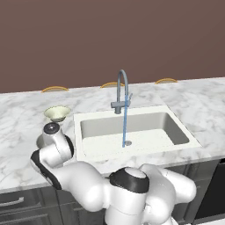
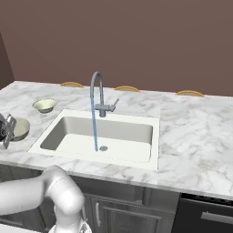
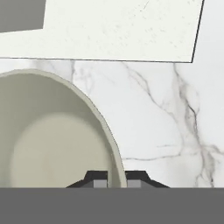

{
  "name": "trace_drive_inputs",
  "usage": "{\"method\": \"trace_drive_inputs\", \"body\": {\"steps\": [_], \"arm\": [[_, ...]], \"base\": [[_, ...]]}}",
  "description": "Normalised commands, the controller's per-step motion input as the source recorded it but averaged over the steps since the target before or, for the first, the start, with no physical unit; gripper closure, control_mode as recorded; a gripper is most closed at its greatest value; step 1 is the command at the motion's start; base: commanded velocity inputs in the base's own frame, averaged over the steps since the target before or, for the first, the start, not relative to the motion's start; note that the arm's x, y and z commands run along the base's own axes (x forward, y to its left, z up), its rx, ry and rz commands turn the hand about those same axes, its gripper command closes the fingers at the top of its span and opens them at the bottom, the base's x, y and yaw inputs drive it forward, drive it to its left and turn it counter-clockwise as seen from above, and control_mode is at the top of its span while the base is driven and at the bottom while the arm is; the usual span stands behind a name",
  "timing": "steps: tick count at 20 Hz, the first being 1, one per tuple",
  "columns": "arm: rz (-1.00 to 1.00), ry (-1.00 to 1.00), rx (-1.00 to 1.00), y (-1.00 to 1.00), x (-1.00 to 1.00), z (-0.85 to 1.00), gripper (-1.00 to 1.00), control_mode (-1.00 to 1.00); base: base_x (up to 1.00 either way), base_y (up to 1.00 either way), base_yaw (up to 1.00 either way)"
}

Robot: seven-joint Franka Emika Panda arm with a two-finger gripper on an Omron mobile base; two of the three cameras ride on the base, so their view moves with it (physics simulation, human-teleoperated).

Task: Rinse each bowl for a few seconds and place them down in the sink or on the counter.

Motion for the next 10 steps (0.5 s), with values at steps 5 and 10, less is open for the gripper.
{"method": "trace_drive_inputs", "body": {"steps": [5, 10], "arm": [[0.00, 0.00, 0.05, 0.11, 0.00, -0.21, 1.00, -1.00], [0.00, 0.00, 0.05, 0.12, 0.00, -0.05, -1.00, -1.00]], "base": [[0.00, 0.00, 0.00], [0.00, 0.00, 0.00]]}}
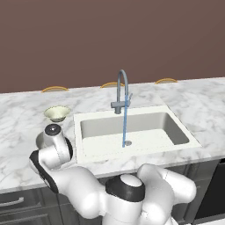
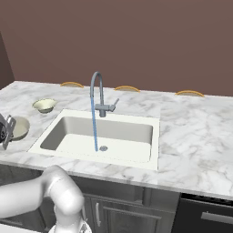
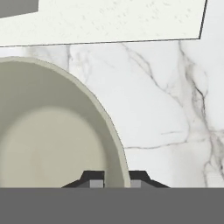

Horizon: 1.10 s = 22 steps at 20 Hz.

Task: Rinse each bowl for a few seconds and place them down in the sink or on the counter.

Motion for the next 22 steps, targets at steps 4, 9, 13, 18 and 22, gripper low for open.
{"method": "trace_drive_inputs", "body": {"steps": [4, 9, 13, 18, 22], "arm": [[0.00, 0.00, 0.04, 0.10, 0.00, 0.00, -1.00, -1.00], [0.00, 0.00, 0.05, 0.00, -0.01, 0.02, -1.00, -1.00], [0.00, 0.00, 0.04, 0.00, -0.06, 0.06, -1.00, -1.00], [0.00, -0.02, 0.02, 0.00, -0.04, 0.14, -1.00, -1.00], [0.00, -0.04, 0.00, 0.00, -0.05, 0.26, -1.00, -1.00]], "base": [[0.00, 0.00, 0.00], [0.00, 0.00, 0.00], [0.00, 0.00, 0.00], [0.00, 0.00, 0.00], [0.00, 0.00, 0.00]]}}
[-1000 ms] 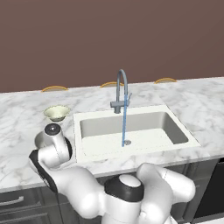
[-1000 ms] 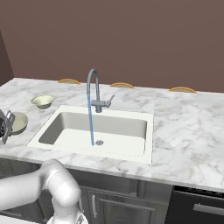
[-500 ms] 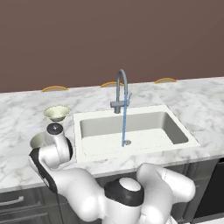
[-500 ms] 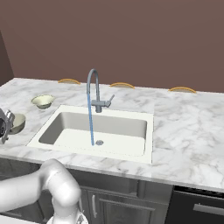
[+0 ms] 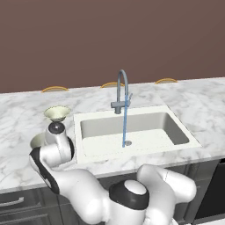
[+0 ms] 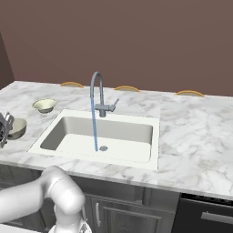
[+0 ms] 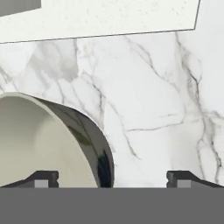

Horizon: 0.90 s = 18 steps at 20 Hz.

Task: Rinse each bowl for a few seconds and place them down in the sink or on the counter.

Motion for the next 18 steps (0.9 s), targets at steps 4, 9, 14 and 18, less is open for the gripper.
{"method": "trace_drive_inputs", "body": {"steps": [4, 9, 14, 18], "arm": [[0.01, -0.05, 0.00, 0.00, -0.07, 0.41, -1.00, -1.00], [0.02, -0.03, 0.00, -0.08, -0.10, 0.58, -1.00, -1.00], [0.04, -0.08, 0.00, -0.51, -0.30, 0.90, -1.00, -1.00], [0.07, -0.10, 0.00, -0.70, -0.25, 1.00, -1.00, -1.00]], "base": [[0.00, 0.00, 0.00], [0.00, 0.00, 0.00], [0.00, 0.00, 0.00], [0.00, 0.00, 0.00]]}}
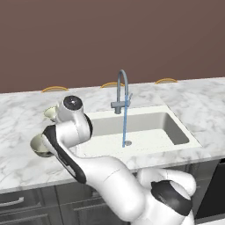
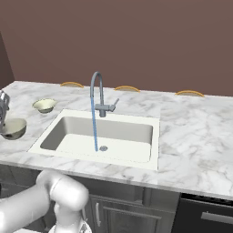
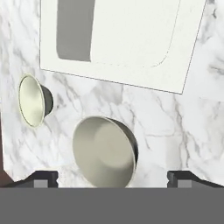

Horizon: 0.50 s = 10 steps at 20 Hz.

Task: Rinse each bowl for a few seconds and place them down in the sink or on the counter.

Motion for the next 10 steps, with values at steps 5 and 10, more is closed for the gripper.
{"method": "trace_drive_inputs", "body": {"steps": [5, 10], "arm": [[0.06, -0.13, 0.01, -0.79, -0.42, 1.00, -1.00, -1.00], [0.06, -0.13, 0.05, -0.90, -0.54, 1.00, -1.00, -1.00]], "base": [[0.00, 0.00, 0.00], [0.00, 0.00, 0.00]]}}
